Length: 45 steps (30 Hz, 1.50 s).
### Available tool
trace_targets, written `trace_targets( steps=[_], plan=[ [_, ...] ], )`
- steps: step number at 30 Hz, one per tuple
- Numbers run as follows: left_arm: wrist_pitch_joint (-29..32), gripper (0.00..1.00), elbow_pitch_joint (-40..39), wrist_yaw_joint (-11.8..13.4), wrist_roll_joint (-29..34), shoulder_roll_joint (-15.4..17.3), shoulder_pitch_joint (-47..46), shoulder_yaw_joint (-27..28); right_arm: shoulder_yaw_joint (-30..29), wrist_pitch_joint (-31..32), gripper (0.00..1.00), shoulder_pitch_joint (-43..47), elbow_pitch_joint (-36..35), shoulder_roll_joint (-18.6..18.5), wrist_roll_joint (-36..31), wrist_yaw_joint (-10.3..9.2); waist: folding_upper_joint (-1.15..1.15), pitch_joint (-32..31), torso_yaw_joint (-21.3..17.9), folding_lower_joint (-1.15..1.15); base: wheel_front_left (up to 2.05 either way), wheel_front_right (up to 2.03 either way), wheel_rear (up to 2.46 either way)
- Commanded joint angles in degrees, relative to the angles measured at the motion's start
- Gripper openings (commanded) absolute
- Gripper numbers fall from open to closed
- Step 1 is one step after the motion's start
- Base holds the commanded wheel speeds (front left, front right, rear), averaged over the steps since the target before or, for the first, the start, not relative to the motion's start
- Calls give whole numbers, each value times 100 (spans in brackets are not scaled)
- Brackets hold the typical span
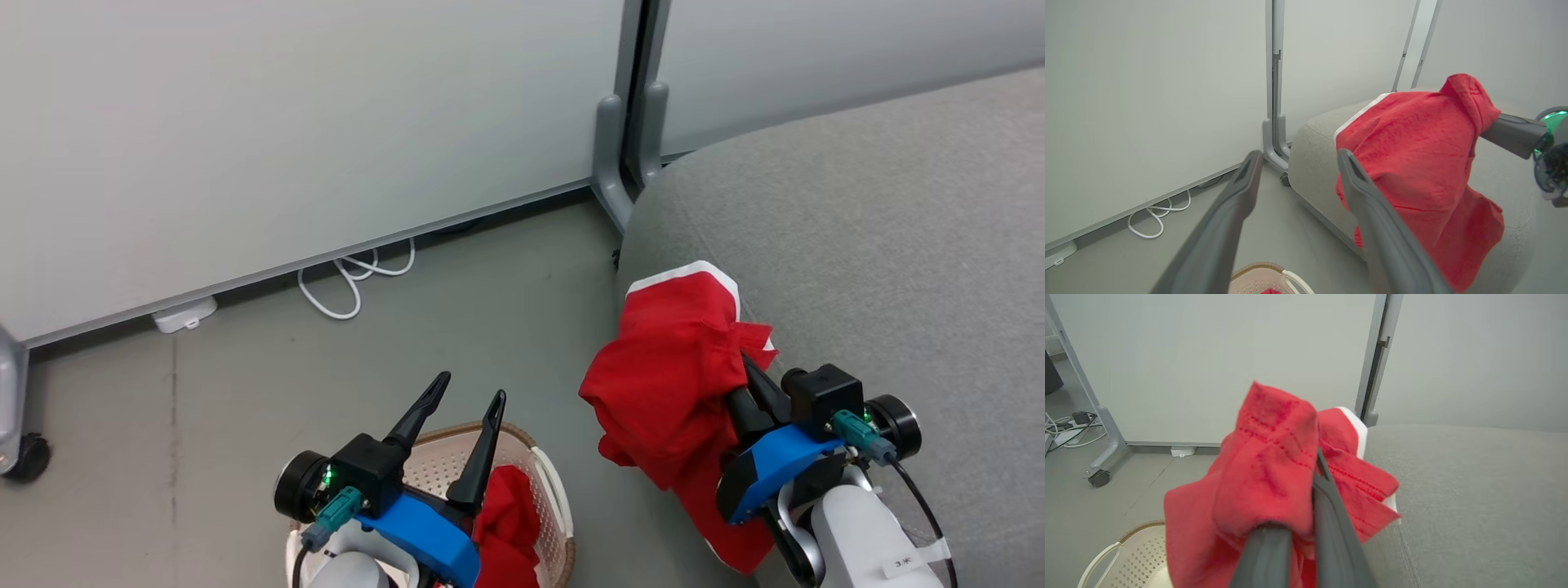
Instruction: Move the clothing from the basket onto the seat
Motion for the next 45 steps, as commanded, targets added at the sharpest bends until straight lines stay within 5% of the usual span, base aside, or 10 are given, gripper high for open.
trace_targets(
  steps=[1,25,45],
  plan=[
    [-16,100,4,-6,8,34,-80,-11,-5,-36,0,-45,-37,-12,15,2,0,94,-306,0,0,0,0],
    [-16,100,88,-6,72,106,-116,91,19,-180,0,-28,56,-11,187,1,0,304,-1714,0,0,0,0],
    [-16,100,10,-6,92,141,-202,19,-138,-238,0,-129,106,-12,304,2,0,437,-1721,0,0,0,0]
  ],
)
